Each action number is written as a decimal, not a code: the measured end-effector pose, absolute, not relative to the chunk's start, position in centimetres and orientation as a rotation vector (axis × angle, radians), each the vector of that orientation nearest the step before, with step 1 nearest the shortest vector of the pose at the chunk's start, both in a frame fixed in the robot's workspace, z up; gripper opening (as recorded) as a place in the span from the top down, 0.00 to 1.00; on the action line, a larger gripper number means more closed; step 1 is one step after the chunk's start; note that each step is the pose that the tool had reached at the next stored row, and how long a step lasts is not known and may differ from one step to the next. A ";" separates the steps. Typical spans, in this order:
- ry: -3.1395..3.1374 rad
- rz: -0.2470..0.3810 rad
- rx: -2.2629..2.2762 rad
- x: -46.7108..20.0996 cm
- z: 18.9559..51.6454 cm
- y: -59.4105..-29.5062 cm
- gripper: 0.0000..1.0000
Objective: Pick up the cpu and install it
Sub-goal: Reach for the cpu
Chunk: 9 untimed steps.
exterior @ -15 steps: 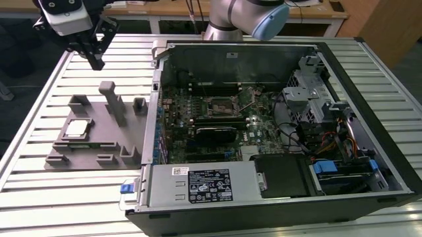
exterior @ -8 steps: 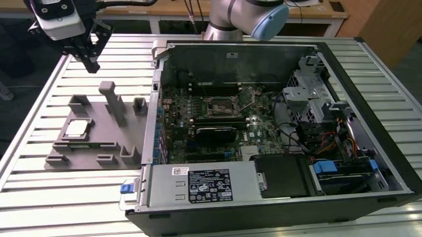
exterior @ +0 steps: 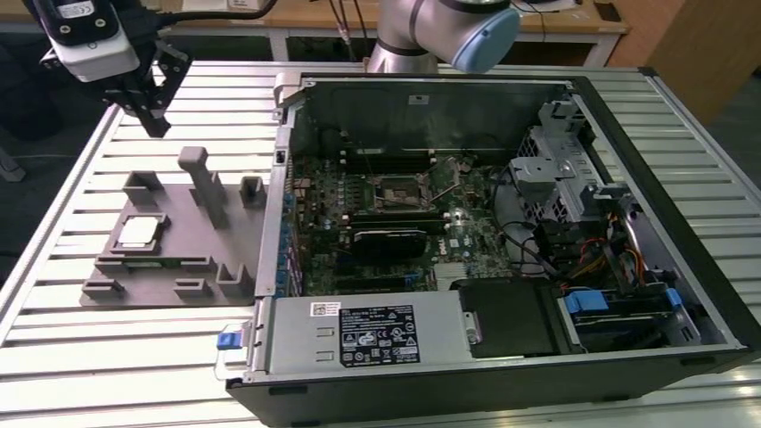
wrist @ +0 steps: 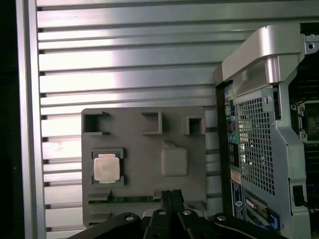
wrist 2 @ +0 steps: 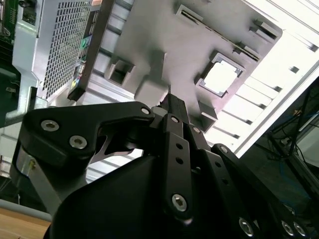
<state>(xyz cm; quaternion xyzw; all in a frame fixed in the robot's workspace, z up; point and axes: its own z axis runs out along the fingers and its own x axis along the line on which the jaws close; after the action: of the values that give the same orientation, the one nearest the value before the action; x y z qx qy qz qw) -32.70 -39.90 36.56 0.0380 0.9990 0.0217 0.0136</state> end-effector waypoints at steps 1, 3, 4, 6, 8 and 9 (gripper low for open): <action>3.111 0.068 0.118 -32.9 36.5 -39.9 0.89; 3.111 0.068 0.118 -33.2 36.3 -39.9 0.89; 3.111 0.068 0.118 -33.4 36.2 -39.9 0.89; 3.111 0.068 0.118 -33.7 35.9 -39.9 0.89; 3.111 0.068 0.118 -34.0 35.6 -39.9 0.89; 3.111 0.068 0.118 -34.2 35.5 -39.9 0.89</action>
<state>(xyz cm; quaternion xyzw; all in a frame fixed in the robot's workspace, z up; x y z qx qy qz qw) -34.21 -39.89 35.48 0.0380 0.9989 0.0218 0.0137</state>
